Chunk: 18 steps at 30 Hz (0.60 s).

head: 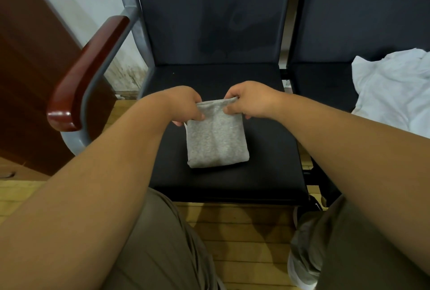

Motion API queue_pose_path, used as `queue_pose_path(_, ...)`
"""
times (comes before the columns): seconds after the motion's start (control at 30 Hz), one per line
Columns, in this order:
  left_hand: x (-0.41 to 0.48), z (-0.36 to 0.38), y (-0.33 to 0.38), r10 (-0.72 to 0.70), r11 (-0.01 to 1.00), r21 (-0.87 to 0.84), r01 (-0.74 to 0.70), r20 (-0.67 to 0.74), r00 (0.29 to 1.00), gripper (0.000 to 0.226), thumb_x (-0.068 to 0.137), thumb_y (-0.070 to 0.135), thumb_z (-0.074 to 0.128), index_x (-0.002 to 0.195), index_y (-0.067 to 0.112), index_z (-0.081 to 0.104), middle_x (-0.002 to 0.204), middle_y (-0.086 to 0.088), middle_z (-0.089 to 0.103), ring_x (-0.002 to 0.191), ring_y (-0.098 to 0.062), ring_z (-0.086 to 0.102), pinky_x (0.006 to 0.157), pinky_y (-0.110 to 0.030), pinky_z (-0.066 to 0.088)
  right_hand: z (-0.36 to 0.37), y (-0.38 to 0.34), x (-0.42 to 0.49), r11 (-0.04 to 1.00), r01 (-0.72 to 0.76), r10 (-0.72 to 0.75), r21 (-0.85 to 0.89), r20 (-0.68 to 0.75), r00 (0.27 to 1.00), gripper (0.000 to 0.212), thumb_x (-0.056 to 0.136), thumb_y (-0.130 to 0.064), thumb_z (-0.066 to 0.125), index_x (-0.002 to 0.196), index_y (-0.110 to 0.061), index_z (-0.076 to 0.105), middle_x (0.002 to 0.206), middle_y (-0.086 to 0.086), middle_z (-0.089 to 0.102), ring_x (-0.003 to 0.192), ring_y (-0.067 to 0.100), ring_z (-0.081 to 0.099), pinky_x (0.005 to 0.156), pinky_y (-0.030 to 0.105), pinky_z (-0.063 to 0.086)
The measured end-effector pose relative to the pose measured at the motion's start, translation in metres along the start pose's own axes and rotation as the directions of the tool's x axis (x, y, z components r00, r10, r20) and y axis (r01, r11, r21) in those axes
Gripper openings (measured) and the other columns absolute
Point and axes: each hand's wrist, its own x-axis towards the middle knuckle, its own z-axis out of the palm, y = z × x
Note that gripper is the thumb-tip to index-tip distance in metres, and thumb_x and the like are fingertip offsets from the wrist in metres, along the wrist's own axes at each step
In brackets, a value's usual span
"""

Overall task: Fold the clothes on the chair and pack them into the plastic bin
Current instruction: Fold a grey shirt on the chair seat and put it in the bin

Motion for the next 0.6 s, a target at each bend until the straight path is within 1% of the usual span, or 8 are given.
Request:
queue_pose_path(0.07,0.006,0.002,-0.003,-0.017,1.0,-0.001,0.017,0.019,1.0,0.018,0.099,0.032,0.072,0.115,0.024,0.072,0.101,0.0,0.074,0.08,-0.014,0.072,0.066,-0.028,0.057,0.005,0.004,0.006,1.0,0.002,-0.002,0.0,-0.015,1.0,0.019,0.096,-0.033,0.076,0.114,-0.031,0.072,0.104,-0.01,0.069,0.089,0.009,0.067,0.068,0.026,0.052)
queue_pose_path(0.13,0.013,0.005,-0.007,-0.034,0.999,-0.006,0.034,0.047,0.998,0.022,0.099,0.029,0.073,0.12,0.022,0.072,0.102,-0.001,0.076,0.088,-0.014,0.074,0.075,-0.033,0.063,0.013,0.007,0.011,1.0,0.015,-0.015,-0.018,-0.039,0.999,0.019,0.095,-0.034,0.076,0.113,-0.032,0.073,0.105,-0.012,0.069,0.095,0.007,0.066,0.071,0.025,0.049)
queue_pose_path(0.23,0.022,0.009,-0.012,-0.064,0.998,0.005,0.064,0.082,0.995,0.025,0.098,0.029,0.074,0.122,0.021,0.071,0.103,-0.002,0.077,0.094,-0.016,0.075,0.083,-0.037,0.064,0.023,0.012,0.018,0.999,0.028,-0.031,-0.041,-0.054,0.998,0.016,0.096,-0.033,0.075,0.112,-0.032,0.073,0.106,-0.013,0.067,0.098,0.006,0.063,0.073,0.024,0.047)
queue_pose_path(0.3,0.026,0.012,-0.014,-0.079,0.997,0.026,0.077,0.082,0.994,0.025,0.097,0.03,0.074,0.12,0.021,0.071,0.102,-0.003,0.076,0.093,-0.018,0.074,0.08,-0.036,0.063,0.027,0.016,0.022,0.998,0.027,-0.032,-0.064,-0.072,0.997,0.013,0.097,-0.034,0.074,0.109,-0.033,0.072,0.106,-0.013,0.065,0.098,0.006,0.062,0.076,0.026,0.048)
queue_pose_path(0.37,0.029,0.016,-0.013,-0.082,0.994,0.079,0.077,0.061,0.995,0.024,0.096,0.034,0.075,0.116,0.021,0.071,0.098,-0.002,0.073,0.088,-0.018,0.07,0.071,-0.033,0.057,0.032,0.02,0.027,0.992,0.027,-0.038,-0.124,-0.093,0.995,0.009,0.097,-0.035,0.073,0.106,-0.035,0.07,0.107,-0.013,0.06,0.099,0.009,0.061,0.08,0.029,0.049)
queue_pose_path(0.4,0.03,0.018,-0.011,-0.082,0.991,0.11,0.076,0.045,0.996,0.025,0.096,0.035,0.075,0.116,0.021,0.071,0.097,-0.001,0.071,0.087,-0.019,0.068,0.071,-0.032,0.052,0.035,0.022,0.03,0.987,0.025,-0.041,-0.162,-0.098,0.994,0.008,0.097,-0.037,0.072,0.104,-0.036,0.068,0.107,-0.012,0.056,0.1,0.011,0.059,0.082,0.03,0.049)
queue_pose_path(0.53,0.037,0.027,-0.004,-0.088,0.973,0.213,0.085,0.003,0.996,0.036,0.096,0.037,0.075,0.124,0.016,0.071,0.105,0.0,0.066,0.102,-0.023,0.064,0.082,-0.036,0.048,0.041,0.028,0.035,0.972,-0.007,-0.015,-0.236,-0.093,0.996,0.007,0.098,-0.041,0.069,0.102,-0.04,0.063,0.117,-0.007,0.047,0.103,0.015,0.055,0.091,0.037,0.052)
queue_pose_path(0.6,0.039,0.03,0.001,-0.107,0.967,0.235,0.101,0.011,0.994,0.039,0.097,0.037,0.074,0.128,0.014,0.068,0.11,-0.003,0.066,0.104,-0.024,0.063,0.082,-0.036,0.048,0.043,0.029,0.035,0.965,-0.023,0.0,-0.261,-0.086,0.996,0.011,0.1,-0.041,0.067,0.11,-0.038,0.065,0.121,-0.005,0.048,0.105,0.018,0.056,0.094,0.04,0.054)
